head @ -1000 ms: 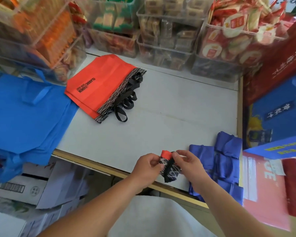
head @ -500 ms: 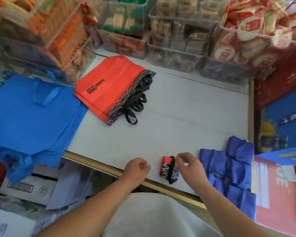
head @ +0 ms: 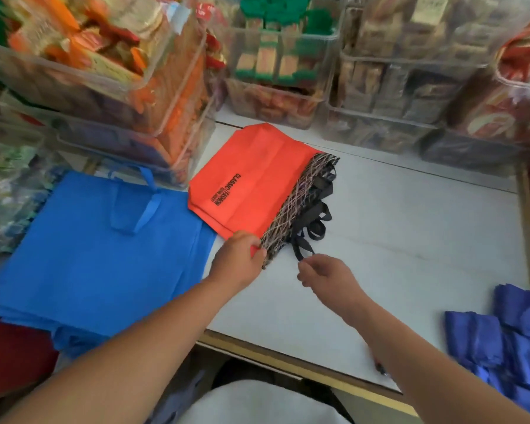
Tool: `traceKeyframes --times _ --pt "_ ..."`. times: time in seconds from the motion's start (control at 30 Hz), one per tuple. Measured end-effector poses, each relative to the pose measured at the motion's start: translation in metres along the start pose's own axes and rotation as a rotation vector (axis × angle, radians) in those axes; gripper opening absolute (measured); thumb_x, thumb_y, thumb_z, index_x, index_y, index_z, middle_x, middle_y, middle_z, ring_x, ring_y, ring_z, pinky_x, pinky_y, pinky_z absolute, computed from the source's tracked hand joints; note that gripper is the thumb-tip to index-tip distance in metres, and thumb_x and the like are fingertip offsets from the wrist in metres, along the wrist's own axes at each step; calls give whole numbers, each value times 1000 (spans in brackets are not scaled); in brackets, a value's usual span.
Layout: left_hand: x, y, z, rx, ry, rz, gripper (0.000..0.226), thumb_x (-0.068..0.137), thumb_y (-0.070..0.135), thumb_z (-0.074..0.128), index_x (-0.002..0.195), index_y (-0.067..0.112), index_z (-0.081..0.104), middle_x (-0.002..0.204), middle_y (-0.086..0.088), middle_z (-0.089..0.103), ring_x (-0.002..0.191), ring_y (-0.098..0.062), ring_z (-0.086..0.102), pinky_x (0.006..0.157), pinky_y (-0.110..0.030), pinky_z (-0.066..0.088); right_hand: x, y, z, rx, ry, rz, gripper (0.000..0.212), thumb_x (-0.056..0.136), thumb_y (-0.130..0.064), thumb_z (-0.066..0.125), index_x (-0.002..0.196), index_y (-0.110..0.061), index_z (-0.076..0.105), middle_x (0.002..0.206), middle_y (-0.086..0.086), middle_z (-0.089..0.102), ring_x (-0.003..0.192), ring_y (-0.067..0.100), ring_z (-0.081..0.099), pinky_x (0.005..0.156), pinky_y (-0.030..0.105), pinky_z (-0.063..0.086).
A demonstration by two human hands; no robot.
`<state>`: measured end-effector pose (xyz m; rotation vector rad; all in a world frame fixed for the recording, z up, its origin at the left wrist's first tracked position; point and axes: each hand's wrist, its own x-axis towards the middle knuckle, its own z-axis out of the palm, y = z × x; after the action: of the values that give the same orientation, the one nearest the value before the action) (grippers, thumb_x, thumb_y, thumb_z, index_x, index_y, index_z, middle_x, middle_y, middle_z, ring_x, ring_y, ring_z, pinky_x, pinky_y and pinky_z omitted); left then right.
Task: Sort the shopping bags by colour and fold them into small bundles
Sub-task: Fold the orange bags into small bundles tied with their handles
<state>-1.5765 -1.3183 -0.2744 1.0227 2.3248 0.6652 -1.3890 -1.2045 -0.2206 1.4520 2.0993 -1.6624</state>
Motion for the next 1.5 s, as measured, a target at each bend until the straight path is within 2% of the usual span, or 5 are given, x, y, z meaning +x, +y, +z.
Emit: traceKeyframes --times 0.23,0.47,0.8,1.1,1.5 --pt "58 -36 23 153 -224 202 63 84 54 75 131 13 64 138 -4 58 126 -24 55 100 -36 47 16 -27 30 138 123 78 16 101 -32 59 98 -23 72 87 -7 77 82 8 72 85 36 60" --pt "70 -39 40 243 27 442 20 84 22 76 72 12 63 78 -8 64 77 -30 64 69 -35 40 11 -18 26 125 202 160 22 103 -38 55 99 -23 70 91 -9 76 83 4 71 88 39 59" --pt "36 49 -22 -158 70 265 34 102 31 52 71 17 49 63 6 51 61 -23 48 56 -39 38 6 -58 17 390 238 -43 30 103 -18 59 130 -28 65 118 -8 74 112 15 69 102 45 53" --pt "-13 128 10 -780 -524 134 42 101 41 46 112 10 71 114 -8 70 110 -12 63 104 -43 45 -31 2 -47 457 347 -84 33 97 1 63 124 -18 67 112 2 76 103 26 74 84 38 61" --pt "-53 33 34 -336 -420 -181 29 100 38 62 124 24 66 134 11 60 129 -5 53 106 -16 38 46 29 -91 296 404 49 48 103 -17 52 150 -24 45 109 3 67 78 18 63 62 27 52"
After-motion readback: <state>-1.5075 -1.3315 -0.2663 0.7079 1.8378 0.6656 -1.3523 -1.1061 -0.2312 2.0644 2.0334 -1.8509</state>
